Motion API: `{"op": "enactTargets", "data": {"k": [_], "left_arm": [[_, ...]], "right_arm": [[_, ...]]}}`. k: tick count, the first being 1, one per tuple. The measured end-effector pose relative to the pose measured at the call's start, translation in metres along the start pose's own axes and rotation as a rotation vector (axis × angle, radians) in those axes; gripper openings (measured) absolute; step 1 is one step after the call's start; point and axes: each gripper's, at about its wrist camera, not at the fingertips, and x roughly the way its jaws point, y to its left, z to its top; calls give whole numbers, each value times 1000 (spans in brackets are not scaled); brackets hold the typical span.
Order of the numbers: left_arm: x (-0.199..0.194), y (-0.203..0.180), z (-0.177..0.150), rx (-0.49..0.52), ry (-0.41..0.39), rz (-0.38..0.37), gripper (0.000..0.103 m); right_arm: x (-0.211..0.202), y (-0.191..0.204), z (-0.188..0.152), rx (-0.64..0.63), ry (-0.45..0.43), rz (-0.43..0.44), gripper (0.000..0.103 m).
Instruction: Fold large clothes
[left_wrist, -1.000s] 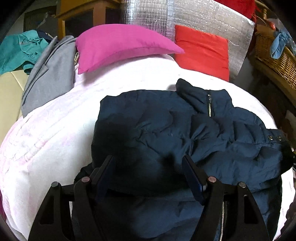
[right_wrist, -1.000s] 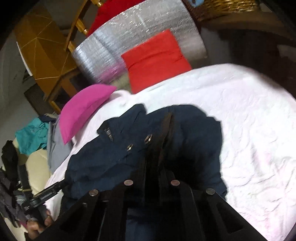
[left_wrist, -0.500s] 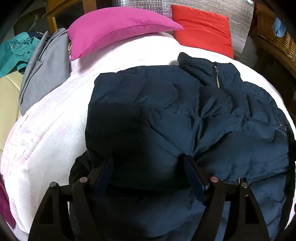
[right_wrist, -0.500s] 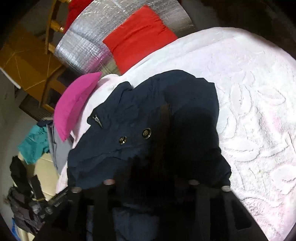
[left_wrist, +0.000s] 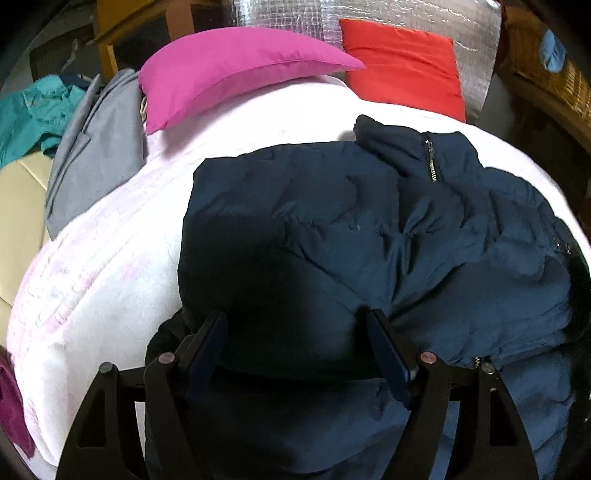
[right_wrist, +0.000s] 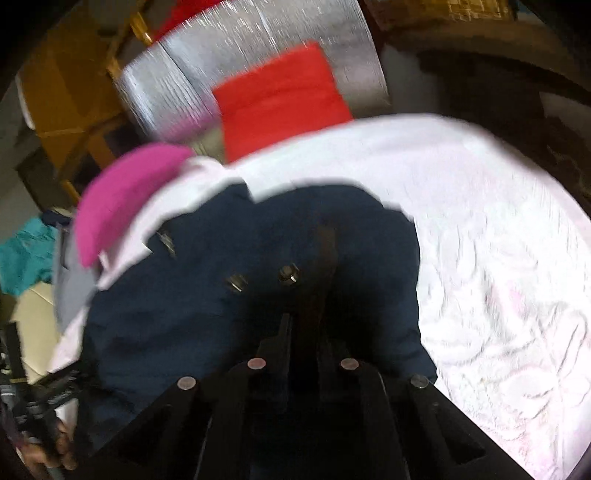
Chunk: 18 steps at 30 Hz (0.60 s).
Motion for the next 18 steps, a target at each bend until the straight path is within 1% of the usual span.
{"op": "enactTargets", "data": {"k": [4,7,9,10,14,15,16,18], "left_arm": [[-1,-1,-1,13,-3,11,78],[-1,-1,-1,17,-5,14,78],[-1,0,-1,18,-5,15,78],[-1,0,-1,17,-5,16,78],[-1,-1,0,18,-9,22,78],[-1,-2,0,19,-10,23,78],[-1,-2,-1,21,-12,23,78],[-2,-2,-1,25,-16,23,78]], "right_arm": [[1,6,0,-21,6,-26,10],[4,3,1,1,24,-11,10],[2,1,0,5,21,-7,10],[-2,2,1,3,7,-12,10],[-25,13,1,-52,-109,-47,9],[-28,14,3,-59,-125,-53,9],[-28,16,2,-65,-134,-67,9],[-18,16,1,-78,-102,-101,9]]}}
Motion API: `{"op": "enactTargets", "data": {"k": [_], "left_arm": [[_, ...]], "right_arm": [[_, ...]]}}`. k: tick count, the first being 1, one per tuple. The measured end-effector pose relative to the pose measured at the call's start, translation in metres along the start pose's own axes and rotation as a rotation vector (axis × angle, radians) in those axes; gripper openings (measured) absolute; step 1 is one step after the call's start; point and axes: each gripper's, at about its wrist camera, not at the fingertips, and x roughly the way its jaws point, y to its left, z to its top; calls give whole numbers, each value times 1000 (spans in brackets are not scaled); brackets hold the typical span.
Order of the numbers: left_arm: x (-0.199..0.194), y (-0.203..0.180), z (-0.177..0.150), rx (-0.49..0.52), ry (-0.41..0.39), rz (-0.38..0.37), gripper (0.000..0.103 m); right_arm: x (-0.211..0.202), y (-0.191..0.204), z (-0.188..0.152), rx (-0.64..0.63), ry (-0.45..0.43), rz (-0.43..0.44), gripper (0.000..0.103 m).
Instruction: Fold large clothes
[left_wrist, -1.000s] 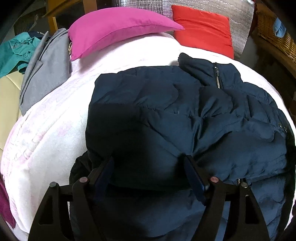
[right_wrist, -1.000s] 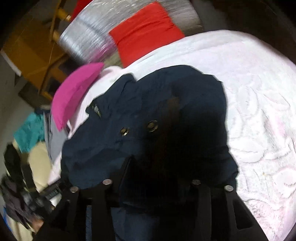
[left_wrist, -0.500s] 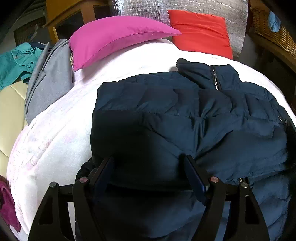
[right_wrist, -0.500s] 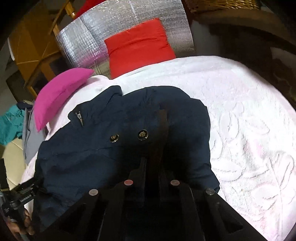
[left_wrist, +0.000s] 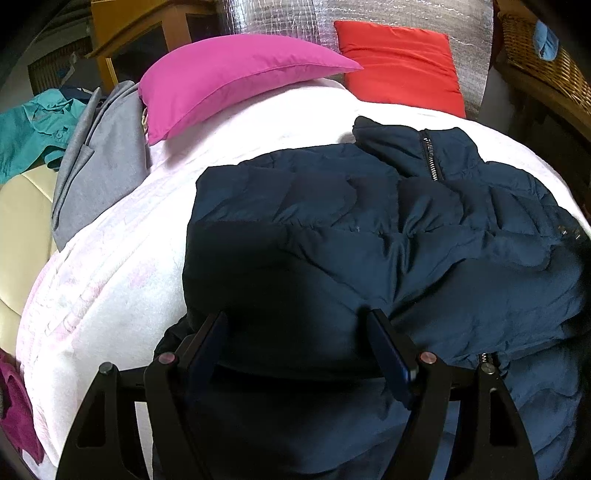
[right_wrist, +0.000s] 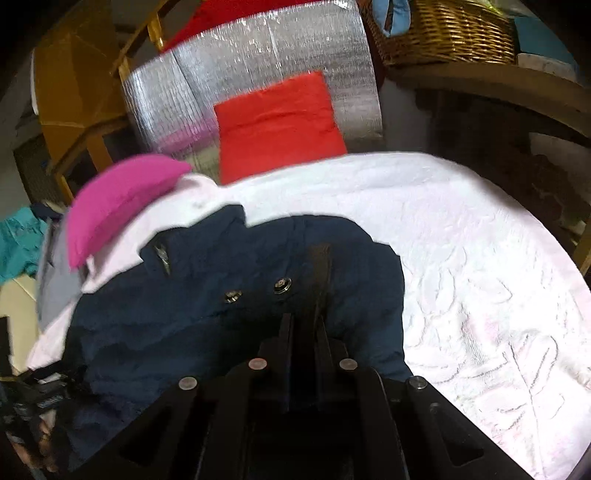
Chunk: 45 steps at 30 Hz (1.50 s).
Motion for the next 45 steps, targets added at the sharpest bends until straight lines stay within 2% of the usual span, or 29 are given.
{"op": "enactTargets", "data": {"k": [3,7,18,27,30,33,36,40,42,45], "left_arm": [[-1,0,-1,4,-4,-2,78],[1,-1,-1,11,1,1,78],[4,-2,-2,18,6,3,78],[11,-3,-4,38,12,15,83],[14,-3,-3,40,26,9,84],[12,6,3,6,39,-23,84],[1,23,10,-58,2,-29,84],[-5,53,15,-154,-29,-6,84],[1,64,15,-180,-10,21,84],[13,74,12,-189,30,65,84]], "right_arm": [[28,-1,-9,-25,102,-36,9],[32,0,-9,-29,117,-42,9],[33,-8,-11,4,135,7,9],[33,-12,-12,20,135,24,9],[31,-15,-12,42,138,44,12],[27,-22,-11,91,167,80,14],[19,-34,-6,166,205,133,20],[-6,-48,2,222,151,156,22],[-20,-49,5,233,97,191,23],[-30,-34,6,183,56,253,23]]}}
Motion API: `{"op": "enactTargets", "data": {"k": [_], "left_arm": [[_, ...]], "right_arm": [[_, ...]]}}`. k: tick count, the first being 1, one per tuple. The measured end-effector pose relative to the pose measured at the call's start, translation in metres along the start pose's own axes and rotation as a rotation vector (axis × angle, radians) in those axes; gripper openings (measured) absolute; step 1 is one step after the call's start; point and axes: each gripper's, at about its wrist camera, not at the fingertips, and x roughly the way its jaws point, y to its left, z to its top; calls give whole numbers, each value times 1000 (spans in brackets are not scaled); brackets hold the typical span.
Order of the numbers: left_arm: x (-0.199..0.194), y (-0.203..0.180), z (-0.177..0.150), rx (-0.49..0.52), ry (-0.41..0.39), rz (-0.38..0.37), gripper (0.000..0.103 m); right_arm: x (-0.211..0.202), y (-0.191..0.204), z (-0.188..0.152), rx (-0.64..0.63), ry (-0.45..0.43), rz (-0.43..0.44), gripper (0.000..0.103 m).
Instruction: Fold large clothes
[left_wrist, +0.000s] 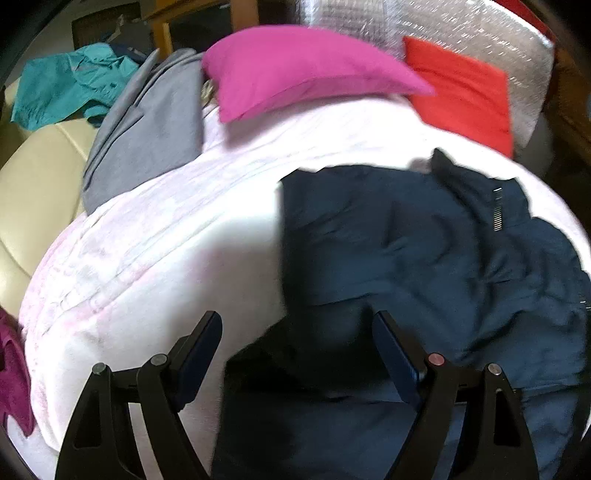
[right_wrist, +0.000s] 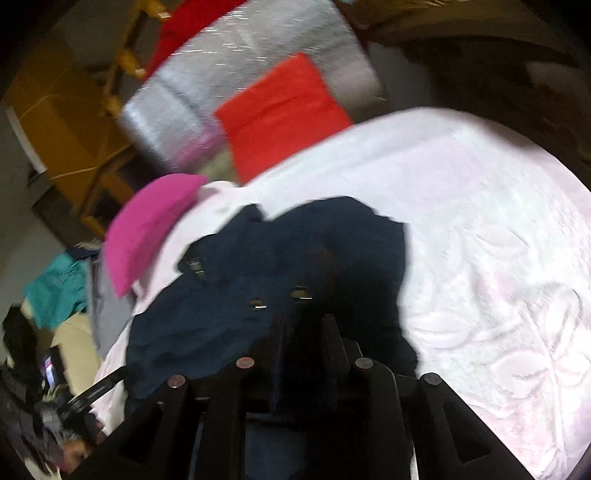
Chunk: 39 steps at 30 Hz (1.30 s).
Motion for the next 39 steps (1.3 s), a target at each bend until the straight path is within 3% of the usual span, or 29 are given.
{"op": "enactTargets", "data": {"k": [5,10,16,19,22,24,26,30,34,39], "left_arm": [[12,0,-8,34,27,29,84],[25,-3,-9,54,36,25,89],[25,7,-6,-4,56,-10,92],[2,2,-3,8,-26,-2,92],[-20,-10,-1,18,-113,-59,92],[-23,-22,-4,50,-129,-83,92],[-14,-37,-7,98,-101,-67,92],[14,-51,-15,154,1,-33,92],[11,-47,-13,126,7,-48,92],[-13,-60,-13,131,-68,-95,91]], "right_arm": [[27,37,-14,-124,78,26,23],[70,31,-27,-103,218,-15,18],[67,29,-27,-71,236,-1,21],[56,35,-25,-79,207,32,23],[49,46,-21,-89,165,94,23],[52,57,-23,-104,159,126,23],[59,64,-27,-114,193,138,23],[83,70,-39,-144,264,69,24],[79,66,-38,-123,277,84,24],[68,81,-34,-122,231,165,25]]}}
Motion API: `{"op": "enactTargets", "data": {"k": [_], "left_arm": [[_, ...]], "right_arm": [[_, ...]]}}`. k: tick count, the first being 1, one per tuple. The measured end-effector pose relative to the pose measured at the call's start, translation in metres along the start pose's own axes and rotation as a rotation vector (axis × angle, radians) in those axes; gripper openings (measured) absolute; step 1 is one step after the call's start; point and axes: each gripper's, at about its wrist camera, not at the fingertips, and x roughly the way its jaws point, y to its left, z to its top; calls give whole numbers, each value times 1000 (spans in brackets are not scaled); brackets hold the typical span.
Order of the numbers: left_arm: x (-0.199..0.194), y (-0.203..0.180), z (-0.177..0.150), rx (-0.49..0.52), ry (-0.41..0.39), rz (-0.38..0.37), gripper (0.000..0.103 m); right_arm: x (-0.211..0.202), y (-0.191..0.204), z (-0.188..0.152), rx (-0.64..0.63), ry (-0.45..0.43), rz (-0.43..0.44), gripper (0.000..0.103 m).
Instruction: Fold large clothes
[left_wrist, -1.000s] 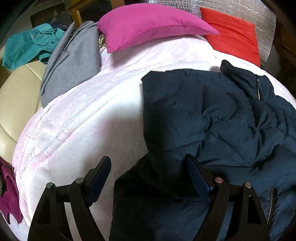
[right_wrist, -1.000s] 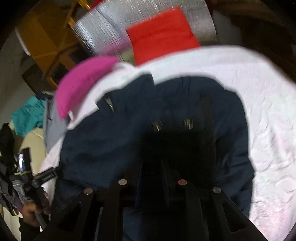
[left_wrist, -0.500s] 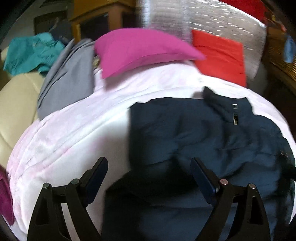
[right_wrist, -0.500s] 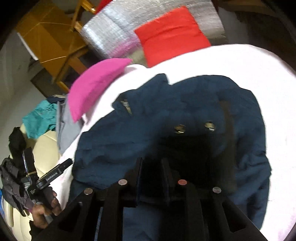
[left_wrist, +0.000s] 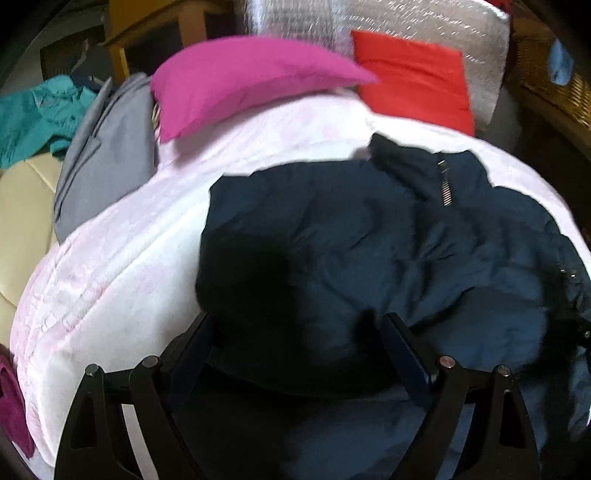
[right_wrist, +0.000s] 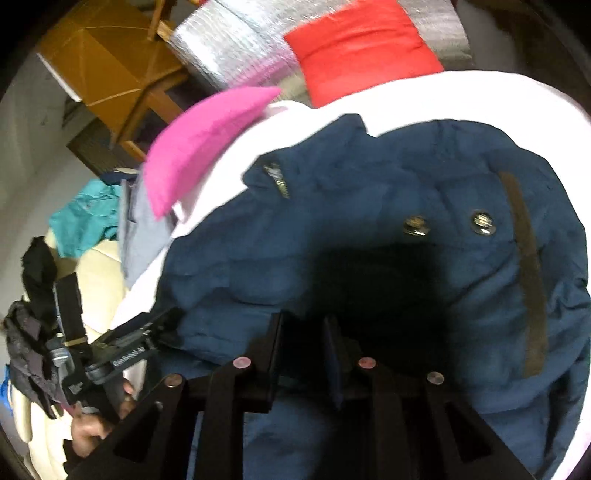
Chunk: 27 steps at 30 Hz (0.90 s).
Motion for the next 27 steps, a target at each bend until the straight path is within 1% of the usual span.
{"op": "enactTargets", "data": {"k": [2,3,5,6,10,12,14,15,17,20,22,23,27], "left_arm": [[0,-11,0,25,-1,-45,91],[4,-17,-2,47,11,-43,91],[17,-23,-6,92,33,5,92],[21,-25,-7,100,43,15,92],[22,-23,-3,71,64,-11,92],[18,-19,-3,53,69,-21,92],[8,-15,-4,44,61,-27,92],[3,-12,-4,43,46,-29,92],[-10,-5,-4,46,19,-25,92],[-29,9,-10,45,-14,-8,92],[-43,22,-19,39,-35,-6,92],[-42,27,-21,38,-41,-6,92],[-66,59,-51,38,-72,-1,92]], "right_arm": [[4,11,-1,-25,-2,26,25],[10,13,-2,-30,10,19,26],[28,13,-6,-31,55,-27,28],[30,11,-8,-30,63,-30,28],[24,9,-6,-18,91,-14,28],[15,3,-4,-3,88,-2,34],[1,-3,-6,11,65,-2,49],[-7,-6,-6,12,53,-1,51],[-30,-14,-7,8,-2,-15,53],[-58,-30,-13,27,-43,-23,55],[-73,-41,-17,43,-58,-30,55],[-82,-48,-22,54,-62,-36,55],[-109,-66,-44,90,-85,-47,55]]}}
